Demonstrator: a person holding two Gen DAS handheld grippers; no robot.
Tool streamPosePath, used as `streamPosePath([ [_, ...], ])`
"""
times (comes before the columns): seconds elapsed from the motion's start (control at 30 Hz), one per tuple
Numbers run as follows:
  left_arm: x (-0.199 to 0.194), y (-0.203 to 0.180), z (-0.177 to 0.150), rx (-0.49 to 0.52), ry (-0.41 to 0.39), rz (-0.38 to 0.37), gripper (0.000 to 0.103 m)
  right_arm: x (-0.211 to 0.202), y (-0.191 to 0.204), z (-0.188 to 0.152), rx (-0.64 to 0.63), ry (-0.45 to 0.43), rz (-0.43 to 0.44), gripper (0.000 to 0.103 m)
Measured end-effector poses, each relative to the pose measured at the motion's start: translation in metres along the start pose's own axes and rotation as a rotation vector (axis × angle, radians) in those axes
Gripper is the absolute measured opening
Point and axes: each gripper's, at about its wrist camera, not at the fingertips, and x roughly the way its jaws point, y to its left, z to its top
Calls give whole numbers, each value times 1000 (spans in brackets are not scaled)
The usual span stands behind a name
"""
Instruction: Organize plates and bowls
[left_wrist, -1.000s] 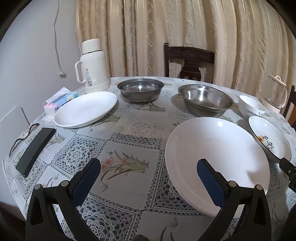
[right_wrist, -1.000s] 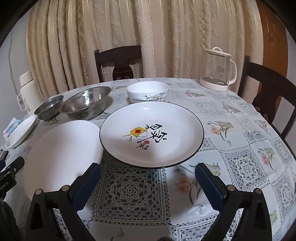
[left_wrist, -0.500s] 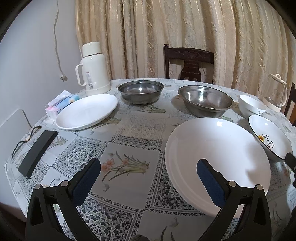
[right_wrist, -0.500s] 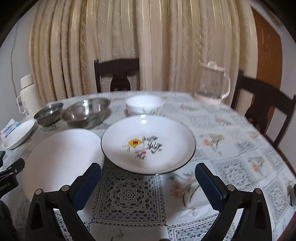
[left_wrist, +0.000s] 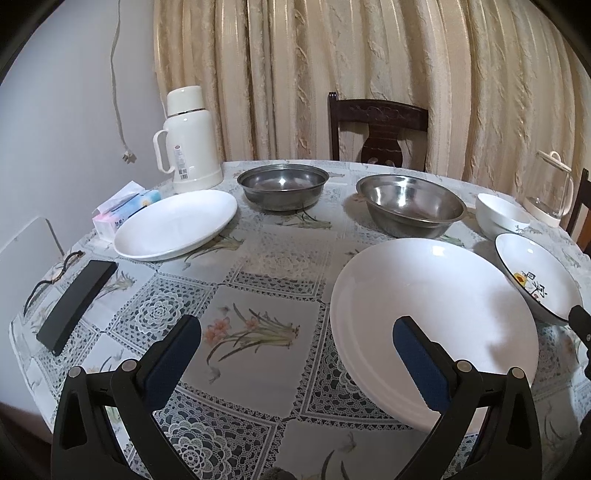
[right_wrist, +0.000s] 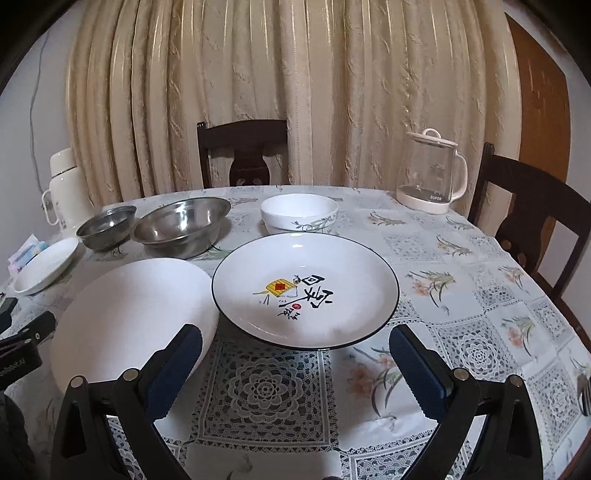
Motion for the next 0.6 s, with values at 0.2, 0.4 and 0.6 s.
streamPosePath([
  [0.2, 0, -3, -1, 10, -5, -4, 103, 11, 5, 1, -30, 64, 73, 103],
  [0.4, 2, 0, 0, 0, 9, -60, 103, 9, 8, 0, -45, 65, 69, 102],
  [0.6, 9, -1, 2, 41, 47, -65, 103, 10, 16, 3, -61, 93, 97, 96],
])
